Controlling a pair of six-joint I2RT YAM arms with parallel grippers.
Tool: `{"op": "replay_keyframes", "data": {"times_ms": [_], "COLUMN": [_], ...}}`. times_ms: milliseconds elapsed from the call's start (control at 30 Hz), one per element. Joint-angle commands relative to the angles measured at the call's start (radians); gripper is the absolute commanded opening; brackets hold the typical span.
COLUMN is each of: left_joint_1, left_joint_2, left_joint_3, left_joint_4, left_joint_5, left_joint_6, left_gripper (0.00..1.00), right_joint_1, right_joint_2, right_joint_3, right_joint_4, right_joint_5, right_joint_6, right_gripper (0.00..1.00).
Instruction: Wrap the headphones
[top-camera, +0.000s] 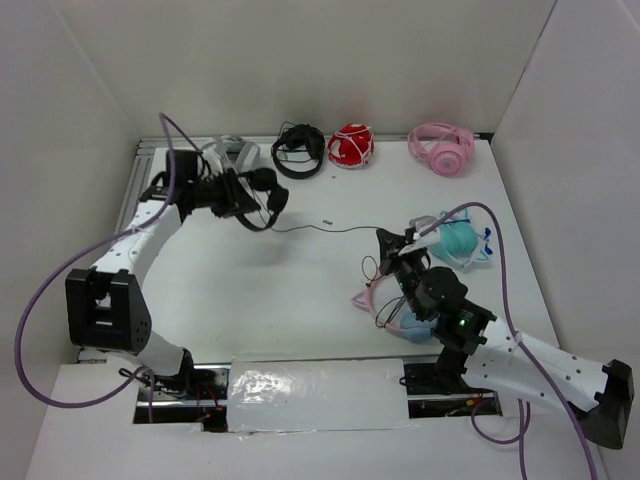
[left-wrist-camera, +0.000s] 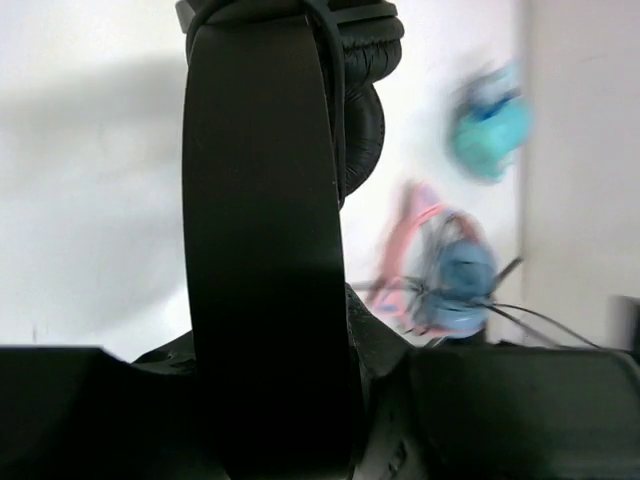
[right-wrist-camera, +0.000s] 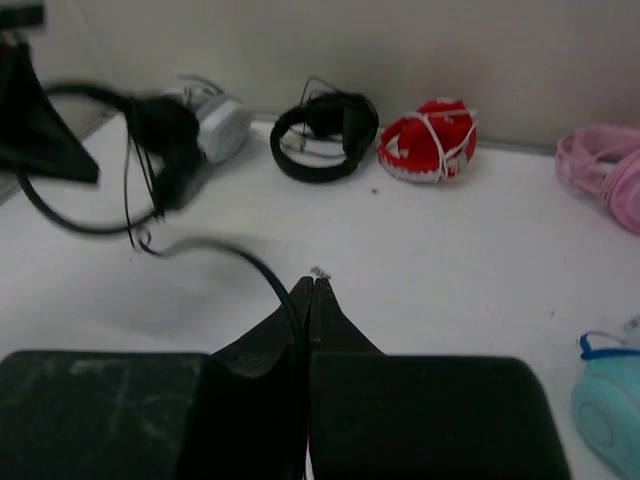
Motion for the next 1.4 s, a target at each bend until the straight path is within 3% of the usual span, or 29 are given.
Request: {"op": "replay_keyframes", "data": {"times_ms": [0, 233, 700, 1000, 1233, 1367], "left_joint_1": [-0.057, -0.169, -0.643, -0.873, -0.959, -0.98], "left_joint_2": [0.012, -0.012, -0.109, -0.258, -0.367, -0.419], "left_joint_3": [-0.116, -0.262, -0.372, -0.434, -0.455, -0.463], "left_joint_4": [0.042, 0.111, 0.165, 0.171, 0.16, 0.19], "left_joint_5": [-0.146, -0.099, -0.062, -0.143, -0.176, -0.11], "left_joint_6": [-0.01, 0.002, 0.077, 0.025, 0.005, 0.046], "left_gripper": [0.0, 0.0, 0.0, 0.0, 0.0, 0.0], "right_joint_1": [0.009, 0.009, -0.016, -0.232, -0.356, -0.41], "right_joint_2": [-0.006, 0.028, 0.23, 0.308, 0.335, 0.385], "right_joint_3": [0.12, 0.272, 0.462, 0.501, 0.409, 0.369], "right_joint_4": [0.127, 0.08, 0.15, 0.097, 0.117, 0.112], "right_joint_5": [0.019, -0.139, -0.194, -0.337, -0.456, -0.579], "right_joint_6": [-0.138, -0.245, -0.558, -0.428, -0.313, -0.279], "right_gripper": [0.0, 0.0, 0.0, 0.0, 0.0, 0.0]}}
